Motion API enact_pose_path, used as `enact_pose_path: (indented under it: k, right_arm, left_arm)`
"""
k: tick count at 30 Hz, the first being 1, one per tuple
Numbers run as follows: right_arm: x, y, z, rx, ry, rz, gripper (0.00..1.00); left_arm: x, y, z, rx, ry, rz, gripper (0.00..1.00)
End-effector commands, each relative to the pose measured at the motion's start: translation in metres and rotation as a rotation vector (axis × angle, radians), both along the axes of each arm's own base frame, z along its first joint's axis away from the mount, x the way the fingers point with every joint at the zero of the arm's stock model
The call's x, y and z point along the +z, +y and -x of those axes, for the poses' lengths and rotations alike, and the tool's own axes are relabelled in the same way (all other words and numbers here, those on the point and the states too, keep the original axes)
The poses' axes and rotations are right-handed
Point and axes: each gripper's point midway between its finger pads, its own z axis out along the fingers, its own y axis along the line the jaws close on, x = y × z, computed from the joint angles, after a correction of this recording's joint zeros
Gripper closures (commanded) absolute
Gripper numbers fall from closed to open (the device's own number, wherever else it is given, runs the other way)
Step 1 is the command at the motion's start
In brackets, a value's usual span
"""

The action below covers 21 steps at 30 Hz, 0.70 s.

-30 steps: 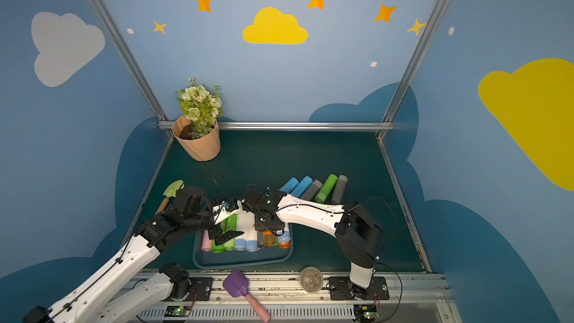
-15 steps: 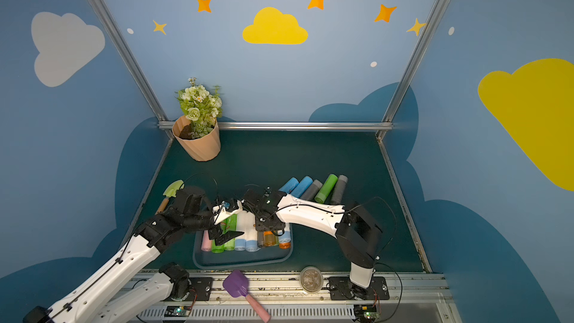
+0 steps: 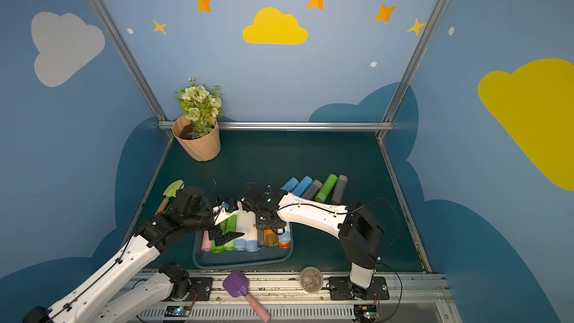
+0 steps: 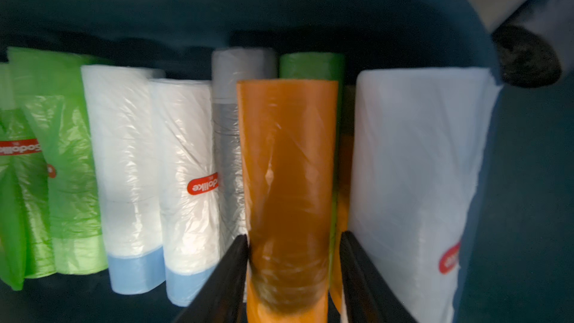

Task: Put the roll of trash bags into the storage box
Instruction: Place the roll of trash bags in the storage box.

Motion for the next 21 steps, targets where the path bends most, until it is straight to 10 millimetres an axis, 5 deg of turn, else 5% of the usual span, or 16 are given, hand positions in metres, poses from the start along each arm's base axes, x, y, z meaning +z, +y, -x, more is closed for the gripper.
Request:
enact_pose_path:
  k: [1,21]
  right_arm:
    - [0.023,-0.001,-0.002,0.012,-0.045,-0.012,0.52]
    - [0.041,-0.001,-0.006,0.023,-0.089,-0.052,0.52]
  left_arm:
    - [0.005,0.000,0.000,0.000,0.005,0.000,0.00]
    - [0.002,-0.001,0.000,-0.002,0.014,-0.005,0.00]
